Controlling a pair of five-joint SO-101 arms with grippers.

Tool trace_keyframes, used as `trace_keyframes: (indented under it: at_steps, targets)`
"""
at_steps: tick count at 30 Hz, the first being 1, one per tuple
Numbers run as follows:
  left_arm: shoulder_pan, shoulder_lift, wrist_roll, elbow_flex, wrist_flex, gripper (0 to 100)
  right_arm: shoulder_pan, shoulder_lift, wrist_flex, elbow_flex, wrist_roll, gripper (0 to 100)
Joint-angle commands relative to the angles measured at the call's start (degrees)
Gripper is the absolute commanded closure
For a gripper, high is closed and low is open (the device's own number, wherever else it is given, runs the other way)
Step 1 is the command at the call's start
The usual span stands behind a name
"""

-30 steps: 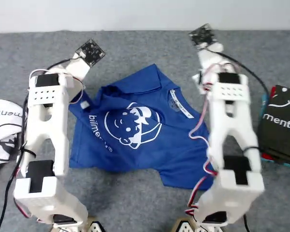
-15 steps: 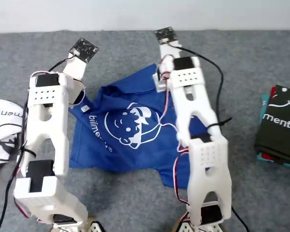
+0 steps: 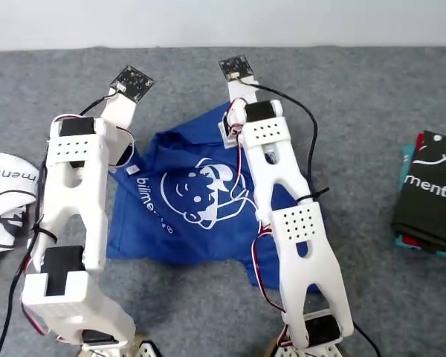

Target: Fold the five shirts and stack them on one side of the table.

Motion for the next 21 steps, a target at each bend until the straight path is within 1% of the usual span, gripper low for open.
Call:
trace_keyframes:
  at_steps: [1, 3, 6, 8, 10, 15, 21]
  targets:
    - [0.35, -0.44, 0.44, 0.04, -1.85, 98, -0.31, 1.10, -0.31, -5.19, -0.44, 84.6]
    - [0.35, -0.44, 0.44, 0.48, -2.46, 98, -0.31, 1.63, -0.22, -5.89, -0.44, 87.4]
    - [0.35, -0.53, 0.44, 2.86, -4.48, 98, -0.22, 1.54, -0.04, -7.30, -0.09, 99.5]
    - [0.35, -0.70, 0.44, 4.62, -5.71, 98, 0.04, 1.54, 1.98, -9.76, -0.09, 97.5]
    - [0.35, -0.88, 0.44, 5.93, -6.77, 98, 0.48, 1.54, 4.09, -13.10, 0.18, 99.1]
    - [0.35, -0.97, 0.44, 6.29, -7.91, 98, 1.98, 1.54, 8.84, -21.01, 5.54, 98.9]
    - [0.35, -0.97, 0.35, 6.20, -9.93, 98, 4.18, 0.66, 9.27, -21.36, 9.05, 98.9]
